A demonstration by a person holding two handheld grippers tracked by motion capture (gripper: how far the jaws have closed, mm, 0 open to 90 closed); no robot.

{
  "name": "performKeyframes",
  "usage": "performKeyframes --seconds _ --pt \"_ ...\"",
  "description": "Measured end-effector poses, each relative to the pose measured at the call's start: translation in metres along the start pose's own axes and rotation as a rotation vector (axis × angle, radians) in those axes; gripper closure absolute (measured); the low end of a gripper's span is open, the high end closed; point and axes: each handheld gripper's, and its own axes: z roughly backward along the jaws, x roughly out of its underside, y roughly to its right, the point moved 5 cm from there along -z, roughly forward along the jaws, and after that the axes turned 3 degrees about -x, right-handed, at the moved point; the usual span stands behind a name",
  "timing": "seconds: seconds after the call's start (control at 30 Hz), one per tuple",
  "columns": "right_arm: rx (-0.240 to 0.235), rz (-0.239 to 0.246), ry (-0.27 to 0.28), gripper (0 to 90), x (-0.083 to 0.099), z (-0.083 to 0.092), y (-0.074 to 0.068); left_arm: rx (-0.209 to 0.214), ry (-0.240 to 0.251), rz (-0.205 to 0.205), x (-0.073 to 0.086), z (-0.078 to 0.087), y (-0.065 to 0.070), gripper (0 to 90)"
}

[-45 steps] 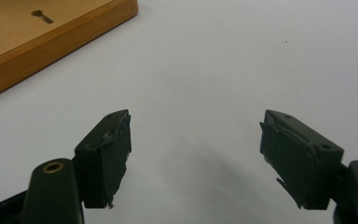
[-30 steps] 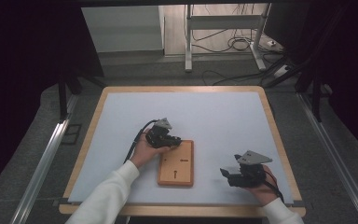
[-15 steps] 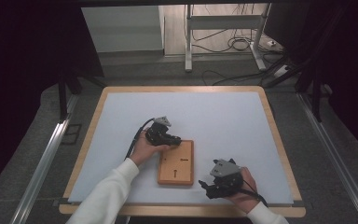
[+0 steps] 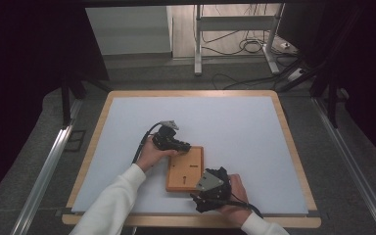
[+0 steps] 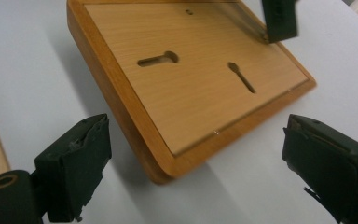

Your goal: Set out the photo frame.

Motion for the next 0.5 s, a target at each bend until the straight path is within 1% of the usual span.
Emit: performKeyframes --seconds 0.1,0.17,0.33,0.43,0.5 --pt "0.019 0.036 -0.016 8.0 -0.004 -0.007 -0.004 0.007 -0.005 -0.001 0.0 0.0 -0.001 82.4" --pt "0.036 0.049 -0.022 7.2 -0.006 -0.011 -0.005 0.014 -0.003 0.013 0.0 0.0 -0.001 82.3" --pt "0.056 0.099 -0.05 7.0 -0.008 -0.022 -0.009 0.022 -0.002 0.02 0.0 0.0 -0.002 82.2" --pt "0.095 0.121 -0.043 7.0 -0.011 -0.025 -0.008 0.018 0.002 0.02 0.0 0.0 -0.002 82.1" --pt "0.11 0.118 -0.03 7.5 -0.012 -0.026 -0.008 0.016 0.008 0.019 0.0 0.0 -0.002 82.4"
